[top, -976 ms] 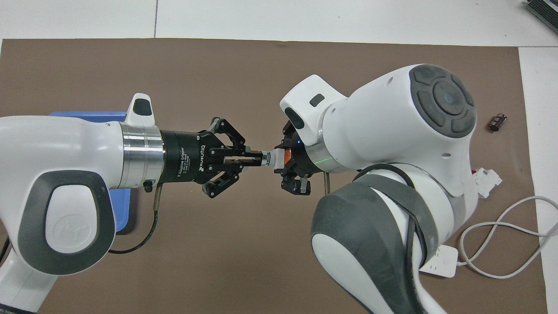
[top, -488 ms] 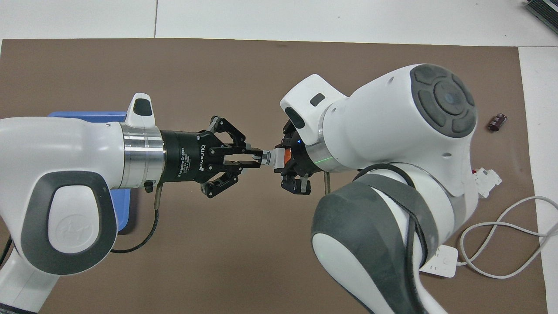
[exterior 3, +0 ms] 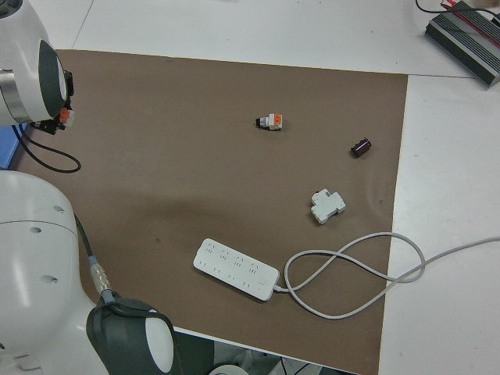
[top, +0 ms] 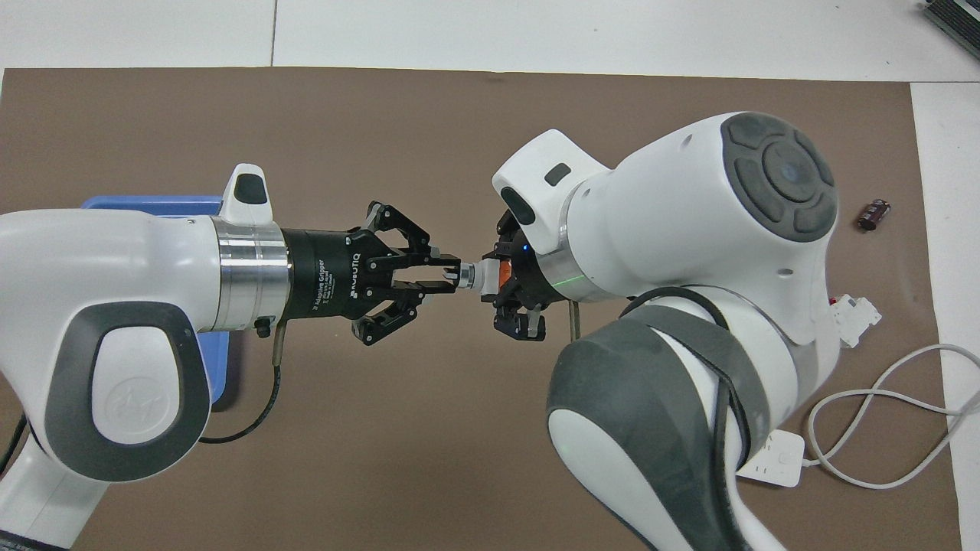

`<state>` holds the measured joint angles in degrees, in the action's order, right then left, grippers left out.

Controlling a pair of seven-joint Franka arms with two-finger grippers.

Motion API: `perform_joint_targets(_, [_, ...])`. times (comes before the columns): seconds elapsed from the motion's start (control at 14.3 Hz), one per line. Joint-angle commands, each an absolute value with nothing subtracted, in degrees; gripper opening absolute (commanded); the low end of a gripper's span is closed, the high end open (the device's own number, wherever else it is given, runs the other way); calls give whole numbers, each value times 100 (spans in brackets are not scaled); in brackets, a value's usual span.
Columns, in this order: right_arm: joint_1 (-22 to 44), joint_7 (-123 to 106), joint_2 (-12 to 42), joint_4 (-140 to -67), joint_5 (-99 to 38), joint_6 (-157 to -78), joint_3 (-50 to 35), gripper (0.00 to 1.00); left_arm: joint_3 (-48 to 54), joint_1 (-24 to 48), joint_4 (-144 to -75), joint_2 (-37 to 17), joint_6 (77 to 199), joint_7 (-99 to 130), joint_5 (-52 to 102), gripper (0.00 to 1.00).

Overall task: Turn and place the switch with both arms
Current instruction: 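Close the left gripper on the free end of the switch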

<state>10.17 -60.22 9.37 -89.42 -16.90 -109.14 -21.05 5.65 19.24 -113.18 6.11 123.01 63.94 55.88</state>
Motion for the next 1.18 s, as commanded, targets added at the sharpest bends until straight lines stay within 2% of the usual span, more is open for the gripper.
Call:
perform_joint_targets(0.0, [984,-6056,879,-8947,-1863,-10951,-2162,0,510,2074,-11575,721,12630,6232,5687,24])
perform_joint_targets(0.77, [976,-6056,879,-8947,-1863,-10951,-2162,0,510,2180,-11566,721,12639,6100,5687,0])
perform_joint_targets(1.12, [976,-6056,879,-8947,-1863,-10951,-2153,0,510,2180,-11549,721,12586,6178,5687,0])
